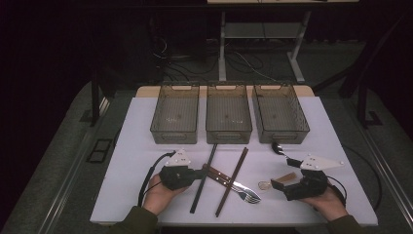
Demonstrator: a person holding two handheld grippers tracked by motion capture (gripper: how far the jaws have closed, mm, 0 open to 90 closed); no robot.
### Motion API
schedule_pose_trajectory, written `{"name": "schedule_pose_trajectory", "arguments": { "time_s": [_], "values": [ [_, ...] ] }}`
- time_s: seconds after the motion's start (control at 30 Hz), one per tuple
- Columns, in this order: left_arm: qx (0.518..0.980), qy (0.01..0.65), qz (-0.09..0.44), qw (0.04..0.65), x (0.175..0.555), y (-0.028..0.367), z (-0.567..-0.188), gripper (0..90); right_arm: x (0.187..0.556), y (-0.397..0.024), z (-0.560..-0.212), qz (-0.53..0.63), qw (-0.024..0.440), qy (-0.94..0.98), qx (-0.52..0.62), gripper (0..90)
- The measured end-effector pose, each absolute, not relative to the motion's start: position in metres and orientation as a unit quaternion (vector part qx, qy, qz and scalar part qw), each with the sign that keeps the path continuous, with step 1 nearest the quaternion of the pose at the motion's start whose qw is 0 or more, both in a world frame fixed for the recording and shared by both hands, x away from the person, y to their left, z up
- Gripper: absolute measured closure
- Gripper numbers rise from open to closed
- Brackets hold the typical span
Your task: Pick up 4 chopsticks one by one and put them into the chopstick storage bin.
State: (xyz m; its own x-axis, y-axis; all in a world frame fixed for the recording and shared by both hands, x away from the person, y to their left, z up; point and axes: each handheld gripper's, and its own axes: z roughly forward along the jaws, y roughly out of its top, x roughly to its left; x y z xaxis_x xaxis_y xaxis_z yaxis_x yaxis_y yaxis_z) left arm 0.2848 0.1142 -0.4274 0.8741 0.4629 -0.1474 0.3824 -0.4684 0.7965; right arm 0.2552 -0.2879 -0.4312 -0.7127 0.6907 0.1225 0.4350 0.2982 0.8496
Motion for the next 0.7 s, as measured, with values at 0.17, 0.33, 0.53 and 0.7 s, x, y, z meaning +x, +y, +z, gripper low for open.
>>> {"name": "schedule_pose_trajectory", "arguments": {
  "time_s": [0.17,0.33,0.53,0.7],
  "values": [
    [0.865,0.236,0.042,0.440,0.284,0.103,-0.430,89.9,0.255,-0.288,-0.431,0.475,0.135,0.794,0.355,0.2],
    [0.875,0.230,0.033,0.426,0.282,0.097,-0.435,89.9,0.255,-0.288,-0.431,0.475,0.135,0.794,0.355,0.3],
    [0.886,0.222,0.022,0.407,0.278,0.092,-0.440,89.9,0.255,-0.288,-0.431,0.475,0.137,0.794,0.354,0.3],
    [0.893,0.221,0.013,0.393,0.277,0.092,-0.443,89.9,0.255,-0.289,-0.431,0.475,0.139,0.793,0.354,0.2]
  ]
}}
